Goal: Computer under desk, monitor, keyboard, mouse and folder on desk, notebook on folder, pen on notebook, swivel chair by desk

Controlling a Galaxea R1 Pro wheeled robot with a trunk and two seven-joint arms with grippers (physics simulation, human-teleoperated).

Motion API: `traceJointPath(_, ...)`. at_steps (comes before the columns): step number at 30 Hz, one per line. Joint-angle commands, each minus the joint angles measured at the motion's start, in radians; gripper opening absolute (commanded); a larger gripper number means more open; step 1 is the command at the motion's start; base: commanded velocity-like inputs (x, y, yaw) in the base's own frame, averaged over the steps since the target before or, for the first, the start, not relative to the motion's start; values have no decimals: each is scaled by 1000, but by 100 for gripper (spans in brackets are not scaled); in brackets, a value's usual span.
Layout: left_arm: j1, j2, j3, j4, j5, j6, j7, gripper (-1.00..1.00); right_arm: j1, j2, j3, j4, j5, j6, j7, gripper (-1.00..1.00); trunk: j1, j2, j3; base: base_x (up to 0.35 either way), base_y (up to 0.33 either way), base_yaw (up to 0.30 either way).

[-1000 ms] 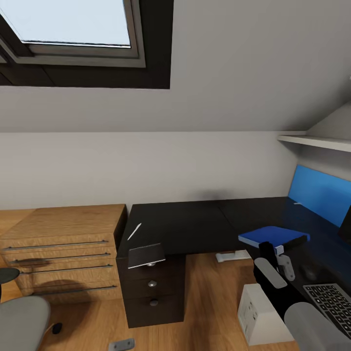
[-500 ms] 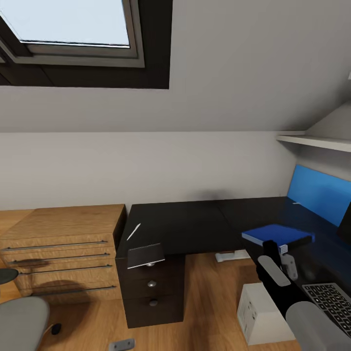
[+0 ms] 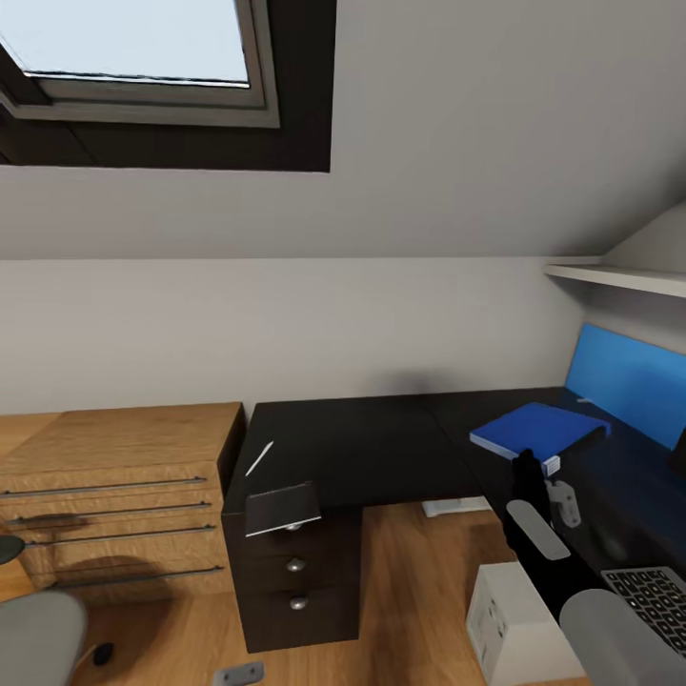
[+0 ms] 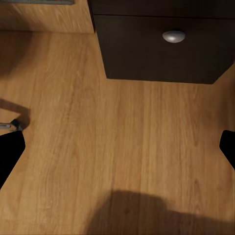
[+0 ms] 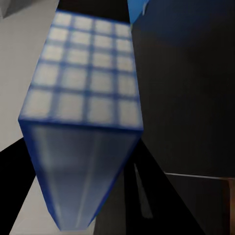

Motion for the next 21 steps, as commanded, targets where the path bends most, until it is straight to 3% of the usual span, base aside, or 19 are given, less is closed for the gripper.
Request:
traceJointPath(1,-1,0,-9,0,10,-5,6,100,-1,-2,7,-1,-2,-6,-7,-100,0,-1,-1,68,0,0)
traceJointPath(7,-1,0,-9,0,10,-5,6,100,-1,-1,-8,27,-4,-5,-7,-100,0,-1,-1,19,0,0)
traceJointPath(9,-1,0,-9,0,10,-5,6,100,-1,0,-34,46,-4,-5,-7,-100,0,-1,-1,3,0,0)
traceJointPath(11,-1,-1,-10,0,10,-5,6,100,-1,0,-97,97,-3,-5,-5,-100,0,-1,-1,1,0,0)
traceJointPath(12,-1,-1,-11,0,10,-5,6,100,-1,-1,-104,103,-3,-5,-5,-100,0,-1,-1,0,0,0)
traceJointPath(21,-1,-2,-13,-1,9,-6,4,100,-3,-3,-118,119,0,-6,-4,-100,0,-1,-1,0,0,0)
